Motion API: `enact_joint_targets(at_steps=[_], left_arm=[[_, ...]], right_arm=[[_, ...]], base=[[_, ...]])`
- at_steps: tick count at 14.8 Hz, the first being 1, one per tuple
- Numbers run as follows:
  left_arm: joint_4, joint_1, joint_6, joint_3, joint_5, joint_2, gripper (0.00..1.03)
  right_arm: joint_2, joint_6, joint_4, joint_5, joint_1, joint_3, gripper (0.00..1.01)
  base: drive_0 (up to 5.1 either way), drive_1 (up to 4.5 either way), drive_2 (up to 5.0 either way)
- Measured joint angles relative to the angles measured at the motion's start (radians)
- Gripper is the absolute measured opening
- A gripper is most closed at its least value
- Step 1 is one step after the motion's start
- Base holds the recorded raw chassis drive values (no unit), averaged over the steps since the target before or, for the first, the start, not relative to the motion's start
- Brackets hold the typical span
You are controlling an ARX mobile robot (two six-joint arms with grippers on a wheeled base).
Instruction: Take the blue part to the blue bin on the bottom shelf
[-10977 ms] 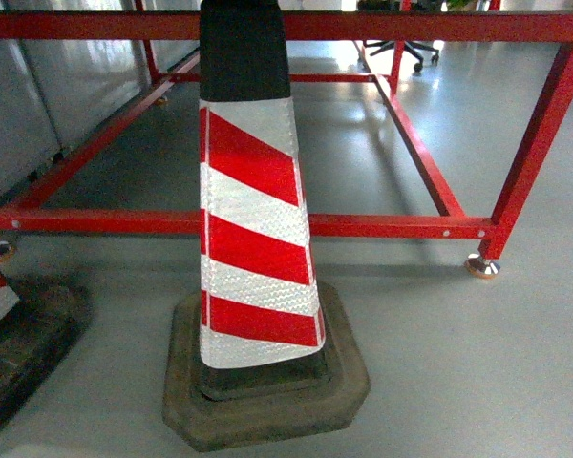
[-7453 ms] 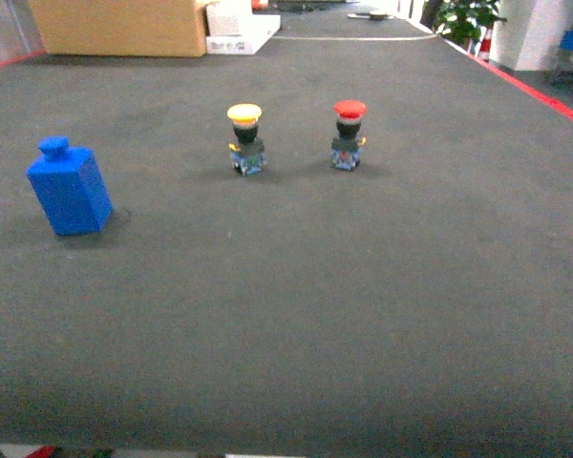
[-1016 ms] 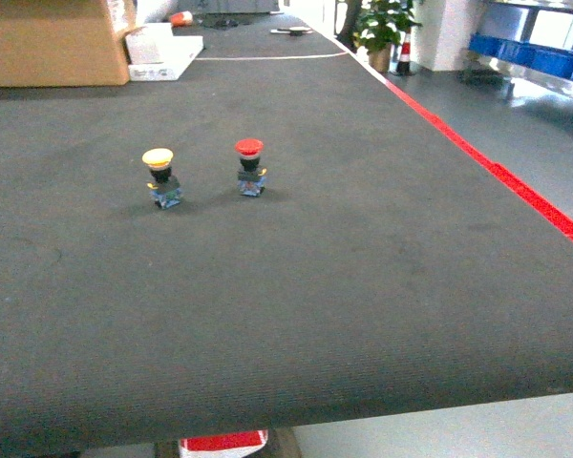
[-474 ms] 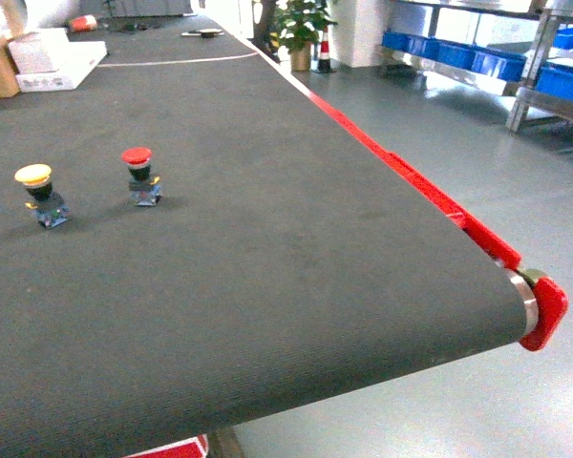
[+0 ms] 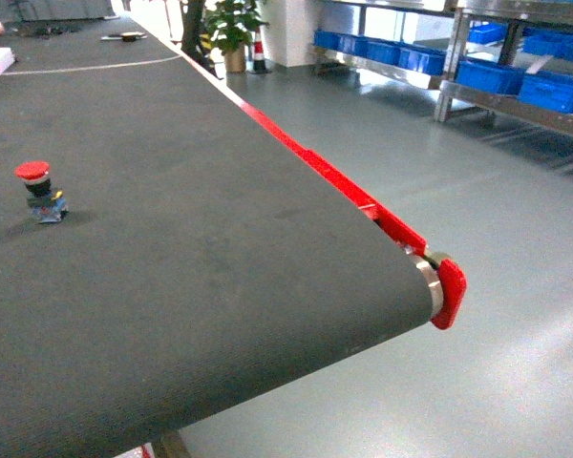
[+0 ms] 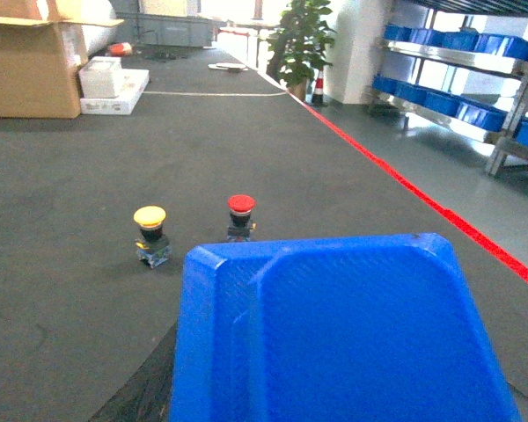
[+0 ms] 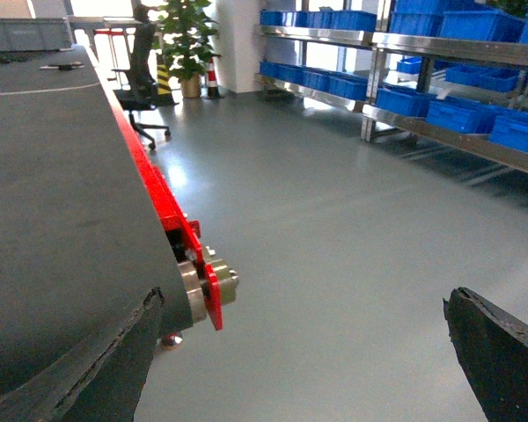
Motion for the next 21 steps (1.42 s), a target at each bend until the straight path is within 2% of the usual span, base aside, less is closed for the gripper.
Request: enact_joint_targets(at_steps=[21], left_arm=[[0.0,0.0,0.0,0.0,0.0,0.0,0.44]], right_arm=[[0.0,0.0,0.0,0.0,0.0,0.0,0.98]], base=[[-1.7,-1.65,-1.7]])
